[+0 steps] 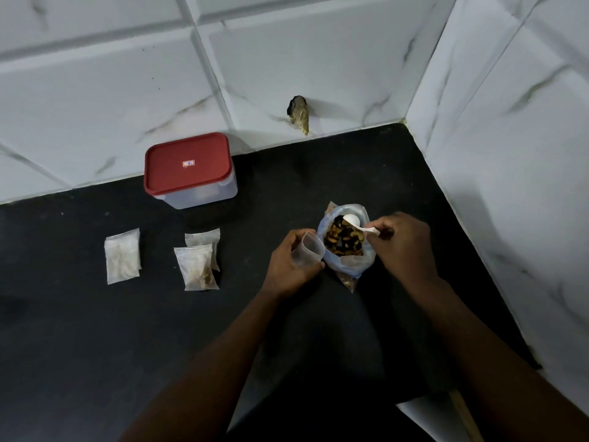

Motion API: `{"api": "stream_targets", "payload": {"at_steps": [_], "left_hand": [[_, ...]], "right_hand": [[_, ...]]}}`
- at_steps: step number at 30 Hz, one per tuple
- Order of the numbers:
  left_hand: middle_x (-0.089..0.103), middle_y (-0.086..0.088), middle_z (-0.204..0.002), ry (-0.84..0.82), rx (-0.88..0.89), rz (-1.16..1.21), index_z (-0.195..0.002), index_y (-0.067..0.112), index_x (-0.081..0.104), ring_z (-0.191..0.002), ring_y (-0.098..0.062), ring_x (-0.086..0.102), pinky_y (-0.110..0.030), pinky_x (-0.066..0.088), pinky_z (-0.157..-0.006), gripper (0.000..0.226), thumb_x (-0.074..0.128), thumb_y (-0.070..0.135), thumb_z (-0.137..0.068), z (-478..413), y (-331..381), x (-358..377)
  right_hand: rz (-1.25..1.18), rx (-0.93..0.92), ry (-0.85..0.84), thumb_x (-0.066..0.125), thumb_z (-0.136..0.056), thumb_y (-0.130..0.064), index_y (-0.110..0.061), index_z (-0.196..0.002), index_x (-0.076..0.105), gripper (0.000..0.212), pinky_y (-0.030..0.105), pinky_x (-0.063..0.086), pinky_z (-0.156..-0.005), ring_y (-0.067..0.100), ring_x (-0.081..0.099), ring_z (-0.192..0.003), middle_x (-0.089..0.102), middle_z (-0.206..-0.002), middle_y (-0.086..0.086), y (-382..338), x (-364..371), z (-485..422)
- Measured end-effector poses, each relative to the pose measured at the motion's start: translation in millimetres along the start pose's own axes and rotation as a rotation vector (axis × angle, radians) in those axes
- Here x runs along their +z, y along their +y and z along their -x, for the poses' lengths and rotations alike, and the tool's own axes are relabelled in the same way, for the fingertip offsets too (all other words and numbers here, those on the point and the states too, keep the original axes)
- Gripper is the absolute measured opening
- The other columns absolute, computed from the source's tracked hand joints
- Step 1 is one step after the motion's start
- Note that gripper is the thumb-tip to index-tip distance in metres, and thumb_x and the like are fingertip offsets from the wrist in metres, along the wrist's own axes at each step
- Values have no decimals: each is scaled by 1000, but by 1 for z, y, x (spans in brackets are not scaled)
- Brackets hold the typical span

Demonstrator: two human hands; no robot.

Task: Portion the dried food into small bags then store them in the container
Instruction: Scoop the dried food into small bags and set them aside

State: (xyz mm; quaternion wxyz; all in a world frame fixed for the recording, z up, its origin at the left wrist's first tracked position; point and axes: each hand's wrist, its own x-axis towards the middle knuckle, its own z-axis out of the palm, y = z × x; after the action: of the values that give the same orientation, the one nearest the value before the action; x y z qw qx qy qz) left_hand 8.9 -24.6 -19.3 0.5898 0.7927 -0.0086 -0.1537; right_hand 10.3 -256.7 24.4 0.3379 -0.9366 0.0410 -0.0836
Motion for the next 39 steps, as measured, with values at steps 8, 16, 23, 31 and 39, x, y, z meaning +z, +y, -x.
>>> {"api": "stream_targets", "payload": {"at_steps": [8,16,23,31,39], "left_hand": [[63,9,-126,-51,-80,10,-127,37,57,-117,-8,62,-41,56,-100,65,82,35,-68,-8,1,3],[63,6,-125,-50,-102,90,-129,29,57,-114,-7,64,-38,56,-98,61,81,23,-74,-13,1,5],[61,7,-132,-78,-116,129,-131,30,55,-121,-7,61,-40,56,-102,58,79,9,-83,-14,-1,2],[59,7,-131,-81,-115,124,-131,29,55,-122,-11,60,-41,55,-102,59,79,9,-82,-12,3,2],[60,8,-129,-66,-112,115,-130,31,56,-121,-9,60,-41,55,-102,58,80,10,-82,-12,1,1]], "right_hand": [[131,-106,-90,77,-85,-13,-11,-99,77,14,37,59,-76,17,67,-89,69,-98,6,-3,21,-12],[103,-183,-222,75,-88,-12,-12,-102,77,15,24,51,-79,8,62,-87,70,-100,2,-2,11,-7],[15,-203,-115,80,-84,-11,-11,-95,78,11,14,45,-70,0,58,-72,66,-83,-6,7,-19,-16],[61,-142,-155,74,-88,-17,-13,-100,77,13,26,55,-79,9,65,-87,71,-97,2,2,16,-13],[-21,-70,-196,79,-86,-15,-15,-97,79,11,11,47,-76,1,66,-82,74,-91,-4,1,-8,-11]]}}
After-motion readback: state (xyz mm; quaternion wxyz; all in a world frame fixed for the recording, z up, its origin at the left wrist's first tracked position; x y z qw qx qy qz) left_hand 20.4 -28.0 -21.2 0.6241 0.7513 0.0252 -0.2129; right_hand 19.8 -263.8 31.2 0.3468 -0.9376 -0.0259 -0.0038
